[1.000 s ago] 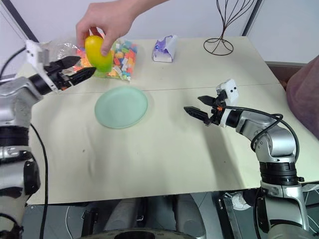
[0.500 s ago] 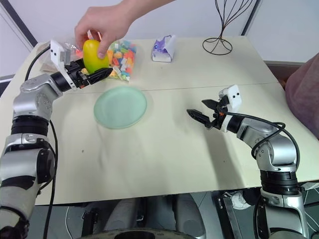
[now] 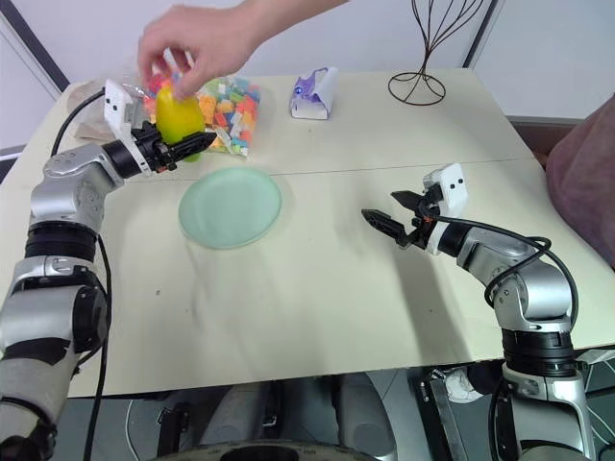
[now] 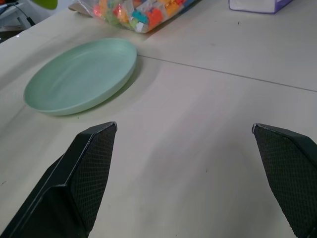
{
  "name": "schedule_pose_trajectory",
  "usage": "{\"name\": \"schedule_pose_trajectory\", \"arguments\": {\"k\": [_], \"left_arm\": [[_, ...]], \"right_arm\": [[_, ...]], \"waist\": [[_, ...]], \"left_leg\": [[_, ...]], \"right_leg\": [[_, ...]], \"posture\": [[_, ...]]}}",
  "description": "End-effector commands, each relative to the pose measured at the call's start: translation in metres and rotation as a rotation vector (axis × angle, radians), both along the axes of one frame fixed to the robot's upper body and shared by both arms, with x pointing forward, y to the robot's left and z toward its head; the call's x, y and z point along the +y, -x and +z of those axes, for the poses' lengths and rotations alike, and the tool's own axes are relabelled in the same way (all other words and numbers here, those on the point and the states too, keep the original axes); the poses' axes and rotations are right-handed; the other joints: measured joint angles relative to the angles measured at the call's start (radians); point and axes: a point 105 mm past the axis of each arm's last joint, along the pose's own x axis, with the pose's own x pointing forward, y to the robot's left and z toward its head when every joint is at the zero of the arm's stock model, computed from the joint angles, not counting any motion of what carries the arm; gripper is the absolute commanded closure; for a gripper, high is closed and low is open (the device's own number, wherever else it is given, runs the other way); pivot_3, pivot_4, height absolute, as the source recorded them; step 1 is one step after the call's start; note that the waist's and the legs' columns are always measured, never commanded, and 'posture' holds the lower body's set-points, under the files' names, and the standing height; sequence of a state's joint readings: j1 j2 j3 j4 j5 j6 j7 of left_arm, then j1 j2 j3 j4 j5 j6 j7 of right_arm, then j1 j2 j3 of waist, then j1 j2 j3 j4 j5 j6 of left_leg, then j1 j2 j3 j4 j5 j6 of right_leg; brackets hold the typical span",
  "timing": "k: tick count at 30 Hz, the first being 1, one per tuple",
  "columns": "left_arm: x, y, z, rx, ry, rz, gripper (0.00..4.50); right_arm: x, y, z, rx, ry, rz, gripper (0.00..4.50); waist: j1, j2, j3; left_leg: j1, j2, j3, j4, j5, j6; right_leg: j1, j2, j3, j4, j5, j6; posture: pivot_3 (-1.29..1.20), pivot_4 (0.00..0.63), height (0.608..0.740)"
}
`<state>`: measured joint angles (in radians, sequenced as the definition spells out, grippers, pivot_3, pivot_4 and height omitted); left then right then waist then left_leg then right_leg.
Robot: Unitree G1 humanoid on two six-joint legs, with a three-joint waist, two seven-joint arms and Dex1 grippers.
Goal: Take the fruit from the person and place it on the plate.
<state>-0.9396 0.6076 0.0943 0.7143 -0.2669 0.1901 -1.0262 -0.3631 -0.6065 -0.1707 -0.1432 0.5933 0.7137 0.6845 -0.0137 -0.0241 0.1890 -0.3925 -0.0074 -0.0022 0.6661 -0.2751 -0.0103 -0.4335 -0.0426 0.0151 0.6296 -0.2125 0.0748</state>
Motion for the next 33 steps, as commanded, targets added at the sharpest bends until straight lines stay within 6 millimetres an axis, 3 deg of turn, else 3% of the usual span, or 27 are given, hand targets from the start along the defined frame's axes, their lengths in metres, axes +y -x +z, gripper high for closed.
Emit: {"name": "schedule_pose_trajectory", "arguments": {"k": [1, 6, 12, 16, 21, 27, 31, 33], "left_arm": [[-0.006, 0.011, -0.021, 0.052, -0.168, -0.074, 2.05], [-0.013, 0.016, -0.047, 0.103, -0.258, -0.123, 2.05], [-0.015, 0.011, -0.054, 0.119, -0.293, -0.120, 2.05], [-0.018, 0.011, -0.053, 0.125, -0.281, -0.145, 0.10], [-0.020, 0.010, -0.049, 0.117, -0.256, -0.157, 0.03], [-0.002, -0.001, -0.030, 0.039, -0.208, -0.026, 0.03], [0.027, 0.001, -0.016, -0.008, -0.143, 0.096, 0.03], [0.052, 0.013, -0.011, -0.014, -0.092, 0.165, 0.03]], "right_arm": [[0.001, 0.000, 0.011, -0.053, -0.011, -0.002, 0.00], [0.007, 0.000, 0.008, -0.050, -0.021, 0.002, 0.00], [0.007, 0.001, 0.005, -0.049, -0.026, -0.005, 0.00], [0.005, 0.003, 0.004, -0.049, -0.027, -0.016, 0.00], [0.003, 0.004, 0.003, -0.049, -0.028, -0.024, 0.00], [0.001, -0.001, 0.005, -0.054, -0.022, -0.033, 0.00], [-0.008, -0.008, 0.006, -0.065, -0.008, -0.056, 0.00], [-0.014, -0.011, 0.007, -0.069, 0.003, -0.068, 0.00]], "waist": [[-0.001, 0.000, 0.000], [0.001, 0.000, 0.000], [0.002, 0.000, 0.000], [0.002, 0.000, 0.000], [0.001, 0.000, 0.000], [0.001, 0.000, 0.000], [-0.004, 0.000, 0.000], [-0.007, 0.000, 0.000]], "left_leg": [[0.000, 0.000, 0.000, 0.000, 0.000, 0.000], [0.000, 0.000, 0.000, 0.000, 0.000, 0.000], [0.000, 0.000, 0.000, 0.000, 0.000, 0.000], [0.000, 0.000, 0.000, 0.000, 0.000, 0.000], [0.000, 0.000, 0.000, 0.000, 0.000, 0.000], [0.000, 0.000, 0.000, 0.000, 0.000, 0.000], [0.000, 0.000, 0.000, 0.000, 0.000, 0.000], [0.000, 0.001, 0.000, 0.000, 0.000, 0.000]], "right_leg": [[0.000, 0.000, 0.000, 0.000, 0.000, 0.000], [0.000, 0.000, 0.000, 0.000, 0.000, 0.000], [0.000, 0.000, 0.000, 0.000, 0.000, 0.000], [0.000, 0.000, 0.000, 0.000, 0.000, 0.000], [0.000, 0.000, 0.000, 0.000, 0.000, 0.000], [0.000, 0.000, 0.000, 0.000, 0.000, 0.000], [0.000, 0.000, 0.000, 0.000, 0.000, 0.000], [0.000, 0.000, 0.000, 0.000, 0.000, 0.000]], "posture": [[0.00, 0.150, 0.740], [0.00, 0.150, 0.740], [0.00, 0.150, 0.740], [0.00, 0.150, 0.740], [0.00, 0.150, 0.740], [0.00, 0.150, 0.740], [0.00, 0.150, 0.740], [0.00, 0.150, 0.740]]}}
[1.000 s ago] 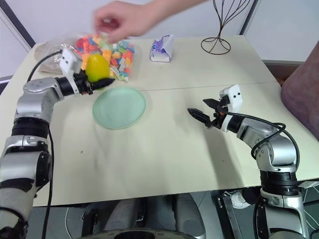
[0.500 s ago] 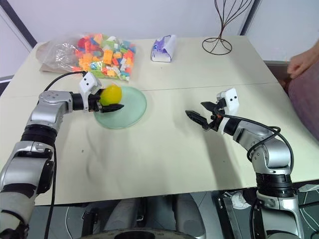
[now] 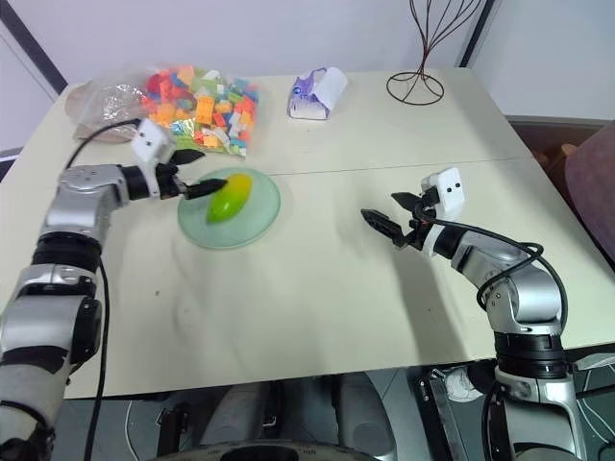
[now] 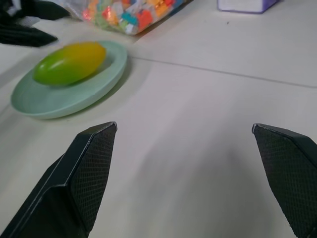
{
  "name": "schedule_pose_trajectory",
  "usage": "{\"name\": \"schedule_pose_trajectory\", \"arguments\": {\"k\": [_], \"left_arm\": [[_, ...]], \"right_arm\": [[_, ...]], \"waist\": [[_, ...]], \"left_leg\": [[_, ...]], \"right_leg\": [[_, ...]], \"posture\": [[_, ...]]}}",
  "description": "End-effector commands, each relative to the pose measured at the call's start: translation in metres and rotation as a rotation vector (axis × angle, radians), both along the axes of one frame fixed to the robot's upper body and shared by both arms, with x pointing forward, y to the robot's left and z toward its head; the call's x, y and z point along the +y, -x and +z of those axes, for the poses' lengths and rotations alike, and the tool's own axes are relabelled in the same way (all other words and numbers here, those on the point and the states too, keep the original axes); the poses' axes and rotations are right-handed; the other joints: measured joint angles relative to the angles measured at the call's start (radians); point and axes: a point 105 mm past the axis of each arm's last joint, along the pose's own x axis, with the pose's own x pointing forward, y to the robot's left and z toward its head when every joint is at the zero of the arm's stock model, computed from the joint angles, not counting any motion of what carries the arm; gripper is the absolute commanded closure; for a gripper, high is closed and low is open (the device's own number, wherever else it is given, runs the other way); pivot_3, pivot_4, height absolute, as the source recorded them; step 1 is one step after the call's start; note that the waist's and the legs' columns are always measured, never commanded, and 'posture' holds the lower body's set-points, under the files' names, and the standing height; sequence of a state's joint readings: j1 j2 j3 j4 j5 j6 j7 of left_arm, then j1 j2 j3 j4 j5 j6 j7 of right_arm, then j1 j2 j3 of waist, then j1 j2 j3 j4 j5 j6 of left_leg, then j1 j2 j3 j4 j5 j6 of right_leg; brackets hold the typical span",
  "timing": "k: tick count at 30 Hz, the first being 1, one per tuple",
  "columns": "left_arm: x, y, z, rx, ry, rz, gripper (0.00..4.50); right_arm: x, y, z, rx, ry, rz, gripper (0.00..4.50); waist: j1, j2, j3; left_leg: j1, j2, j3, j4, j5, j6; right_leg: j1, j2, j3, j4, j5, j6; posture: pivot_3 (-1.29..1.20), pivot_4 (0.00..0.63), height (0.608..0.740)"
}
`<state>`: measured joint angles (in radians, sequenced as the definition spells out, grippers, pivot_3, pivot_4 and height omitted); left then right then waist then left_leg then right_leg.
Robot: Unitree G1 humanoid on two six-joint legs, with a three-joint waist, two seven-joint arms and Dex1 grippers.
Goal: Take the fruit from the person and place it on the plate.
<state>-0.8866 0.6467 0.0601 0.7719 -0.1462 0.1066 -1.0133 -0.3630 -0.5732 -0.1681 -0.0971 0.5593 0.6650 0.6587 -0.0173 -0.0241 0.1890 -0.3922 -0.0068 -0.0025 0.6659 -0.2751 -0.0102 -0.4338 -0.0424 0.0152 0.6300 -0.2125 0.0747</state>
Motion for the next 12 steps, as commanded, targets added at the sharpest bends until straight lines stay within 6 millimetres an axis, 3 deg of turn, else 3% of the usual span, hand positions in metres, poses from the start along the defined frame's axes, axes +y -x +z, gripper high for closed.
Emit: {"name": "schedule_pose_trajectory", "arguments": {"k": [1, 5, 12], "left_arm": [[0.043, 0.021, 0.026, -0.087, 0.101, 0.128, 0.03], [0.082, 0.055, 0.034, -0.113, 0.180, 0.302, 0.03], [0.107, 0.106, 0.017, -0.054, 0.202, 0.453, 0.03]], "right_arm": [[-0.014, -0.006, 0.015, -0.065, 0.020, -0.025, 0.00], [-0.031, -0.016, 0.016, -0.080, 0.036, -0.081, 0.00], [-0.043, -0.030, 0.017, -0.117, 0.040, -0.134, 0.00]], "waist": [[-0.004, 0.000, 0.000], [-0.005, 0.000, 0.000], [0.008, 0.000, 0.000]], "left_leg": [[0.000, 0.000, 0.000, 0.000, 0.000, 0.000], [0.000, 0.001, 0.001, -0.001, 0.000, 0.000], [0.001, 0.000, 0.000, 0.000, 0.000, 0.000]], "right_leg": [[0.000, 0.000, 0.000, 0.000, 0.000, 0.000], [-0.001, -0.003, 0.002, 0.000, 0.000, 0.000], [0.001, -0.005, 0.001, -0.001, 0.000, 0.000]], "posture": [[0.00, 0.150, 0.740], [0.00, 0.150, 0.740], [0.00, 0.150, 0.740]]}}
